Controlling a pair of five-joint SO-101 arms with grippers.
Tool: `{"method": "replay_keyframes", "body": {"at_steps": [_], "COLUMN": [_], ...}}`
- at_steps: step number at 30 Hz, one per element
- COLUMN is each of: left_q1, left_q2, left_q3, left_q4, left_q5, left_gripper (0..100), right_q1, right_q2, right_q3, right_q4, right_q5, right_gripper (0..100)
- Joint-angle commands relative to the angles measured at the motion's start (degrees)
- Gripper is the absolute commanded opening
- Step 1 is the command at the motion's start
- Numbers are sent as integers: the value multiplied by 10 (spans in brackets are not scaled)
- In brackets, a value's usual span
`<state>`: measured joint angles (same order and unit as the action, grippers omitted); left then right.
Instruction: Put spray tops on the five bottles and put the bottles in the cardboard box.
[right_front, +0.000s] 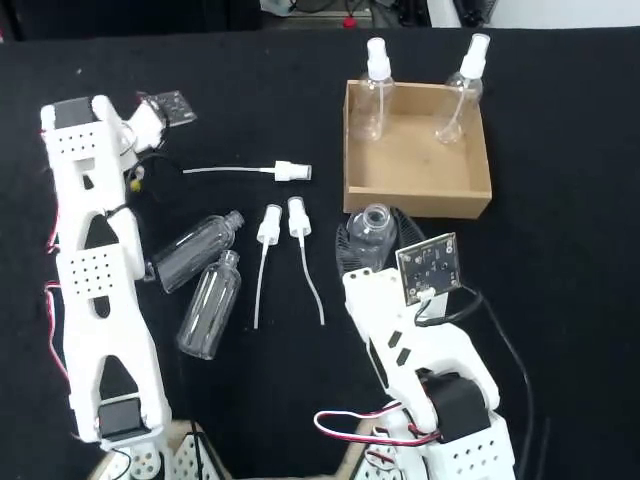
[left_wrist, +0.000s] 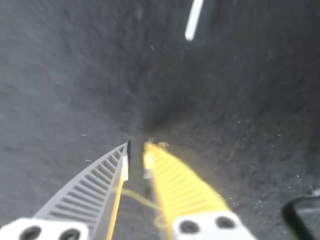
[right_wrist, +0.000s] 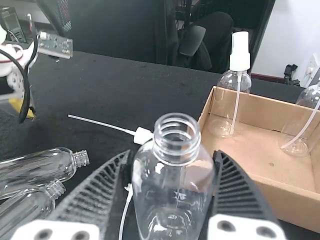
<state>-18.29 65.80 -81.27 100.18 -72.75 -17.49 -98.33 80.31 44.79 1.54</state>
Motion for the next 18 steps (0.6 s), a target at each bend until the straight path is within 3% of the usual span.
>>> {"method": "replay_keyframes", "body": {"at_steps": [1,4,14,18], "left_q1": [40,68,137,138], "left_q2": [-14,-14,-6,3], "left_q3": [-71,-91,-99,-78], "left_q4": [5,5,-4,-65], "left_q5": [-4,-4,-10,-9], "left_gripper": [282,366,366,366], "right_q1": [-5,-5,-5,-4], "right_q2": [6,6,6,6], "right_q3": [-5,-5,-4,-4], "right_q4": [3,3,3,3], "right_q5": [-1,-1,-1,-1], "right_gripper": [191,191,191,191]}}
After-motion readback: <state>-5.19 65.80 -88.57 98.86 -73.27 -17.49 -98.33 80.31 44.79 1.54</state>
